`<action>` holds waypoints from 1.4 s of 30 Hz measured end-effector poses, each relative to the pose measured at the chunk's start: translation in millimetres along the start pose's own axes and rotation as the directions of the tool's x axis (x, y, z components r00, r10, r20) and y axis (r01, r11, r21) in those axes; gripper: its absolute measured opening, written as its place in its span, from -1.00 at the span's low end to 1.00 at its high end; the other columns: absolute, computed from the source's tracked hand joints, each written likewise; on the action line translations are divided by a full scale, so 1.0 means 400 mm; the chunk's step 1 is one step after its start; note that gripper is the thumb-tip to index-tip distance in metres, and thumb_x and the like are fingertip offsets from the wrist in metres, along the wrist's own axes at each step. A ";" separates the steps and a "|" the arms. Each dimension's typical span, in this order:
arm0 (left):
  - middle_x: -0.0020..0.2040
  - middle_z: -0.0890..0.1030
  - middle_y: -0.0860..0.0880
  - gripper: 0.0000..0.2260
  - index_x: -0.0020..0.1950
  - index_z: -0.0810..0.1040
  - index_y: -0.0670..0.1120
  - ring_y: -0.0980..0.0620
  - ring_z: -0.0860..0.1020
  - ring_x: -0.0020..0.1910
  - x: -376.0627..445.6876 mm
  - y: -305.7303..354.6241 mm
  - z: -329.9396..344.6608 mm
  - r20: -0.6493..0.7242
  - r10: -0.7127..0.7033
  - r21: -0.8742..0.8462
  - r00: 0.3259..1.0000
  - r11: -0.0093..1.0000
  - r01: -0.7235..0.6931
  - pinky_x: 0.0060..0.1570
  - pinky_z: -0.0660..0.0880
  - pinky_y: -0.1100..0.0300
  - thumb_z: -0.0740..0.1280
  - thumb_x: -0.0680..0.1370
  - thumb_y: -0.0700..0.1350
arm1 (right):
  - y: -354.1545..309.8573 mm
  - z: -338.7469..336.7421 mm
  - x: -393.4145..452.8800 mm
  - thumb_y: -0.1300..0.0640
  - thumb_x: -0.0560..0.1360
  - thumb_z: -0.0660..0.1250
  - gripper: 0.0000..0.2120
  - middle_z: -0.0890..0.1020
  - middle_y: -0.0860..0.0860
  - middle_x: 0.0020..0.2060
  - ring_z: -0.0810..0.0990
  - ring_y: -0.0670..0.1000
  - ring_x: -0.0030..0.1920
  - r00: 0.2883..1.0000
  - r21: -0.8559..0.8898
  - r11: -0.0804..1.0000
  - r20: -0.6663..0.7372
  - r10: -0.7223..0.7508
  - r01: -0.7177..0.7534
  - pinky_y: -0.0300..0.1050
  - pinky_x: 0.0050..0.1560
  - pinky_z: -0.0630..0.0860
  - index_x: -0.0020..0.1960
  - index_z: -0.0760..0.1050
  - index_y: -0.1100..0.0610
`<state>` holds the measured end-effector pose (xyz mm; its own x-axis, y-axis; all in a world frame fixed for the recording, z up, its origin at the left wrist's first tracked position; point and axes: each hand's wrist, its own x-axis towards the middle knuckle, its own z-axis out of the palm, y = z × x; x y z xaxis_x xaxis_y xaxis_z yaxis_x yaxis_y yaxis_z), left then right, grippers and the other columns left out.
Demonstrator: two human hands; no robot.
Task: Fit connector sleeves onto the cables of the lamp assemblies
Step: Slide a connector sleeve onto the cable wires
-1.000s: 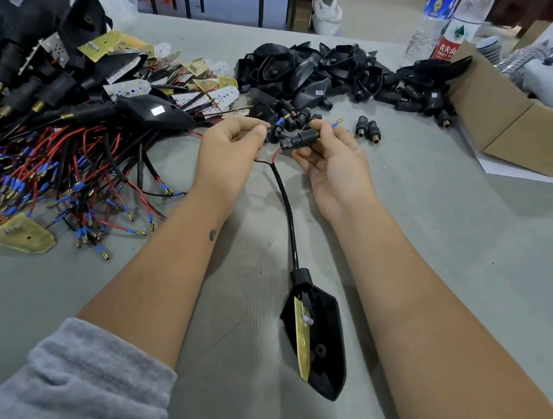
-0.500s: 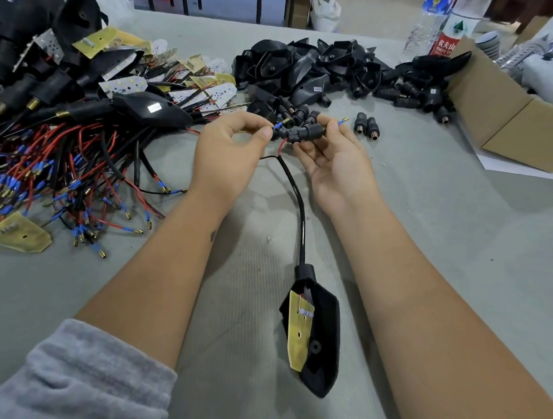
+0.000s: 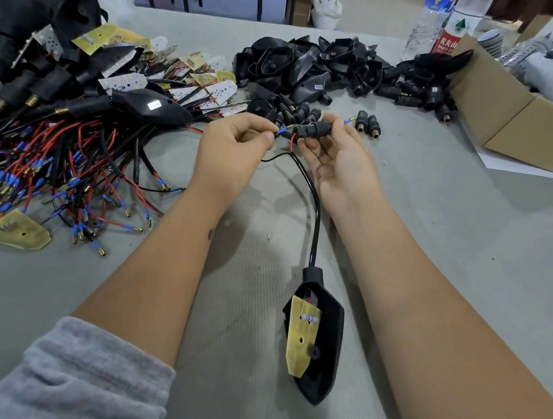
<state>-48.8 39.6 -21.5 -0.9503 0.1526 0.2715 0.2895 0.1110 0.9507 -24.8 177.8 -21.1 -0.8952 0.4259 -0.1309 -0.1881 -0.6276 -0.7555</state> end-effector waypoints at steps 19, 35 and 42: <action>-0.53 0.40 0.16 -0.82 -0.23 0.61 0.01 0.21 0.30 -0.51 0.000 0.002 -0.002 -0.036 -0.013 0.037 0.999 0.999 0.015 -0.44 0.30 0.40 0.37 0.50 -0.24 | 0.001 0.008 -0.008 0.22 0.66 0.16 -0.80 0.56 0.10 -0.22 0.51 0.00 -0.32 0.999 -0.115 0.993 0.032 -0.026 0.030 -0.15 -0.12 0.63 -0.06 0.53 0.17; -0.52 0.51 0.20 -0.85 -0.22 0.60 0.01 0.28 0.41 -0.50 0.005 -0.014 0.002 -0.052 0.006 0.061 0.999 0.998 -0.002 -0.39 0.34 0.44 0.40 0.51 -0.20 | 0.009 0.002 -0.012 0.41 0.55 0.26 -0.75 0.60 0.16 -0.15 0.59 0.12 -0.10 0.982 -0.189 0.979 0.184 -0.041 0.076 0.07 0.19 0.54 0.19 0.42 0.20; -0.56 0.47 0.23 -0.88 -0.18 0.60 0.06 0.27 0.38 -0.50 0.011 -0.025 0.000 -0.077 0.002 0.125 0.997 0.992 0.008 -0.34 0.38 0.33 0.38 0.56 -0.07 | 0.010 0.000 -0.008 0.47 0.54 0.23 -0.80 0.60 0.20 -0.13 0.58 0.21 -0.07 0.976 -0.126 0.991 0.217 -0.024 0.053 0.20 0.26 0.51 -0.01 0.41 0.19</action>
<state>-55.8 38.9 -29.7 -0.9558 0.0769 0.2839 0.2941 0.2343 0.9266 -22.5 173.9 -23.8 -0.9568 0.2893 0.0300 -0.1826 -0.5171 -0.8362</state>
